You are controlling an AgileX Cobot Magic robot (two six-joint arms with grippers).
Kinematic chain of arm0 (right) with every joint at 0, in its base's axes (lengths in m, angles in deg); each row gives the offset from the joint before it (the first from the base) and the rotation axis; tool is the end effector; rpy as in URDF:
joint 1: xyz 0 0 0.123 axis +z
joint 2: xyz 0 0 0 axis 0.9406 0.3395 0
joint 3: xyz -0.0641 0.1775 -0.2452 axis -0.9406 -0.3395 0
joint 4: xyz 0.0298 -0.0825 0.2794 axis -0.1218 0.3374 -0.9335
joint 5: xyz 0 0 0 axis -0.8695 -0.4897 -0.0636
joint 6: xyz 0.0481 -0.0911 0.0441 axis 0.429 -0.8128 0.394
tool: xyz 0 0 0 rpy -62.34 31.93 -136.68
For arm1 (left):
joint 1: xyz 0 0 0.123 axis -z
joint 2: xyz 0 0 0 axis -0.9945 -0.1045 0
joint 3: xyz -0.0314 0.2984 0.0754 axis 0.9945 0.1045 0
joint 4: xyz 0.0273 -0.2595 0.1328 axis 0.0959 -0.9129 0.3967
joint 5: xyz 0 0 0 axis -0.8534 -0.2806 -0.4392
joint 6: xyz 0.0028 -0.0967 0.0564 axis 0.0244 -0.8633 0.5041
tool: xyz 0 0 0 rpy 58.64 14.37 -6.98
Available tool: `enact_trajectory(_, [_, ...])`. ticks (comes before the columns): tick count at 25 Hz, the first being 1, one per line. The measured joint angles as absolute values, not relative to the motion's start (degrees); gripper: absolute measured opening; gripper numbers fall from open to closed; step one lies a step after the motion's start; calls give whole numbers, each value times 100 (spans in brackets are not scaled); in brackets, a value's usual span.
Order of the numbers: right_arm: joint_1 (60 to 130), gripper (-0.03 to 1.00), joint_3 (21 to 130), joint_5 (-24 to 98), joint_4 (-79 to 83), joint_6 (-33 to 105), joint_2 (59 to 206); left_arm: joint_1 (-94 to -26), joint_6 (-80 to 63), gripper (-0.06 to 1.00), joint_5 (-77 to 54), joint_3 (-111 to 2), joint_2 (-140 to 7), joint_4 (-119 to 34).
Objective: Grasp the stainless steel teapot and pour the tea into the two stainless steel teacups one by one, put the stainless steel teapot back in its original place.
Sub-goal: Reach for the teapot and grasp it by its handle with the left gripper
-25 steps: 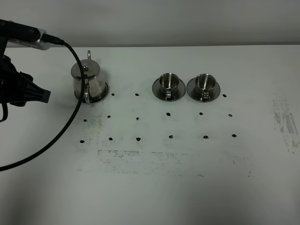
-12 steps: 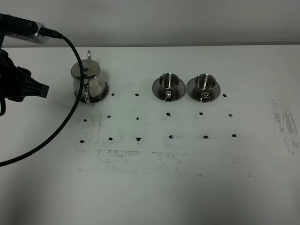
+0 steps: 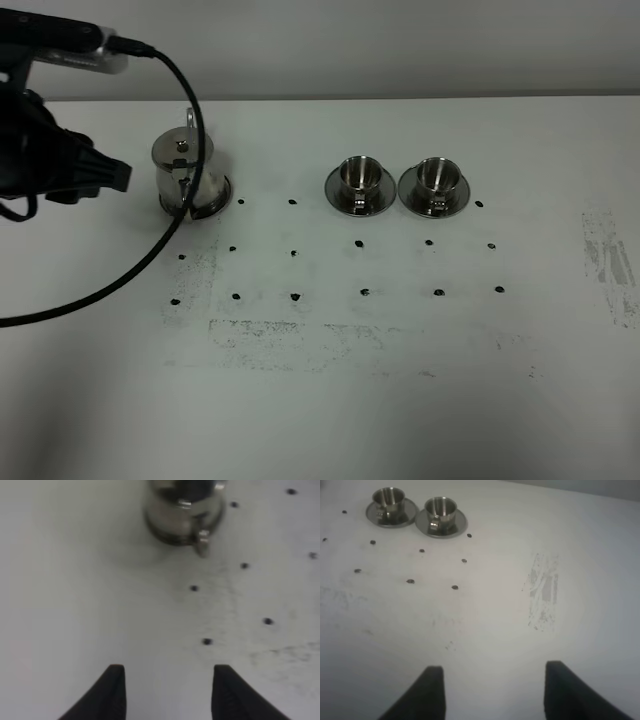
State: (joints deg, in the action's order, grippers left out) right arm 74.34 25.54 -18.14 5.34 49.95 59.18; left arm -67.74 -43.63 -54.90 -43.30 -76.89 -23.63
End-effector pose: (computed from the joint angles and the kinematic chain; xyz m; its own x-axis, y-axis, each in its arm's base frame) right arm 0.0178 0.0099 0.2897 -0.4599 -0.1513 -0.8750 -0.1951 0.9785 -0.0667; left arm 0.3446 -0.0931 0.3047 -0.7944 0.2768 -0.5406 0.2812 0.9566 0.0766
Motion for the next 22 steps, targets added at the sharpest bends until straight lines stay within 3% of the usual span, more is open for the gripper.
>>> enact_trajectory(10, [7434,47,2554,-1814,528,4995,5918,-6487,-4273,39,-5710,-5509,-9250,-2787])
enact_trajectory(17, [7434,47,2554,-1814,522,4995,5918,-6487,-2896,39,-5746,-5821,-9559,-3383])
enact_trajectory(22, [7434,47,2554,-1814,522,4995,5918,-6487,-3813,39,-6268,-5841,-9559,-2991])
